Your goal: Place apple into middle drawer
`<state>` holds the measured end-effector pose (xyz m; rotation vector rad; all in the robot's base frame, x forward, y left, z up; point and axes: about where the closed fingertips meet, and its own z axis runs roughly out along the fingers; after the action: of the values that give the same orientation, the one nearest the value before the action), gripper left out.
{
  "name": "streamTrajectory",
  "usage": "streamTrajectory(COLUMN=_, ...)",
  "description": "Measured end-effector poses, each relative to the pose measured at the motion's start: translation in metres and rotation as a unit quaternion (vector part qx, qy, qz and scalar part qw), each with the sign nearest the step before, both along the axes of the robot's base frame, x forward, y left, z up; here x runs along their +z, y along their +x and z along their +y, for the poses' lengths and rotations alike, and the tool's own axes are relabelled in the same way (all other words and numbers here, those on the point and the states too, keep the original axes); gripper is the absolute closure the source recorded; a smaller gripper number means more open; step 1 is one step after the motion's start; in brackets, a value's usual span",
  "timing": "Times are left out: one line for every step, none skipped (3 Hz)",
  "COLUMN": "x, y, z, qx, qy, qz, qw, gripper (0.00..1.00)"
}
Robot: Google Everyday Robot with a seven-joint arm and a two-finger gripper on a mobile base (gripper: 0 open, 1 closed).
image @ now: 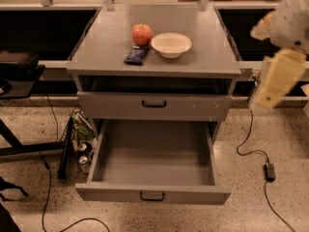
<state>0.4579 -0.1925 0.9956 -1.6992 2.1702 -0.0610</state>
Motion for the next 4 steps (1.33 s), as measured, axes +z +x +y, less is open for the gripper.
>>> streamTrajectory(x=0.025, y=0.057, z=0.059, qx=-0.005, qy=0.097, qz=-0.005, qw=0.9953, gripper=0.0)
streamTrajectory(x=0.037, y=0.115, z=0.113, qx=-0.041, qy=0.19, qz=0.019, qw=0.9807, gripper=0.0)
streamTrajectory(x=0.042, y=0.121, z=0.12, qx=-0.07, qy=0.209, qz=0.029, qw=0.9749, gripper=0.0)
streamTrajectory(x=0.042, y=0.121, z=0.12, qx=-0.07, qy=0.209, qz=0.029, qw=0.9749, gripper=0.0)
